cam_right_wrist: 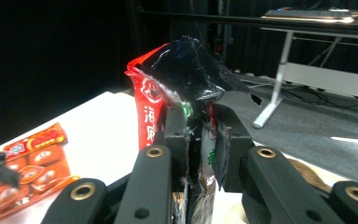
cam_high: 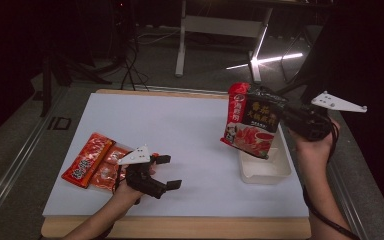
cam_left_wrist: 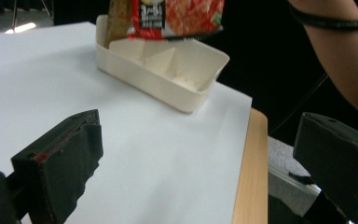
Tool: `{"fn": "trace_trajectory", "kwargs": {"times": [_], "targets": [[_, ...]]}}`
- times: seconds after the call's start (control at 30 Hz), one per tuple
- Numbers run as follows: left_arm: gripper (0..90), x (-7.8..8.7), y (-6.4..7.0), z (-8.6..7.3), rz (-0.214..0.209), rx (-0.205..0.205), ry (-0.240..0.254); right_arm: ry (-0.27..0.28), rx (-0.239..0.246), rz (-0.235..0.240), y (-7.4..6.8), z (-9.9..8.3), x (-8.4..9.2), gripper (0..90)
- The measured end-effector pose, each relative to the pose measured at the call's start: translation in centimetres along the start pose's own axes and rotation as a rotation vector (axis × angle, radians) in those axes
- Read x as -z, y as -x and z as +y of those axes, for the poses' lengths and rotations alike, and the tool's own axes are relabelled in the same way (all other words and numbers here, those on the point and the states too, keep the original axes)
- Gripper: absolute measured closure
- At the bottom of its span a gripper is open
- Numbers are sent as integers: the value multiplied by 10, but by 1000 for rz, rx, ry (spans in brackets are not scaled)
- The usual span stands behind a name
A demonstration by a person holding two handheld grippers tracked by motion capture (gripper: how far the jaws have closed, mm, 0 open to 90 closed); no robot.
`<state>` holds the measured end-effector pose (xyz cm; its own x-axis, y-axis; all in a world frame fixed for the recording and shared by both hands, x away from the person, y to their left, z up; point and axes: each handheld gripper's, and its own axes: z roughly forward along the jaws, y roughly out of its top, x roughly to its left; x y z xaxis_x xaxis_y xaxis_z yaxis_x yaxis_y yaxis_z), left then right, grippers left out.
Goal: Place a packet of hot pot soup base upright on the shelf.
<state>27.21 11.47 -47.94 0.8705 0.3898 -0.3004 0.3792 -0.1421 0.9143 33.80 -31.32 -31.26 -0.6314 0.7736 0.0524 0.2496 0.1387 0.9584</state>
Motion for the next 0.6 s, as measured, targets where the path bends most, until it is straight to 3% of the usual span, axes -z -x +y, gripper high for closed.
{"fn": "trace_trajectory", "kwargs": {"times": [0.33,0.6], "targets": [[20,0,2,-8,-6,14,10,-16,-34,-79,40,-7,2,773],[20,0,4,-12,-3,-1,28,-10,-29,-78,62,-15,-2,770]]}}
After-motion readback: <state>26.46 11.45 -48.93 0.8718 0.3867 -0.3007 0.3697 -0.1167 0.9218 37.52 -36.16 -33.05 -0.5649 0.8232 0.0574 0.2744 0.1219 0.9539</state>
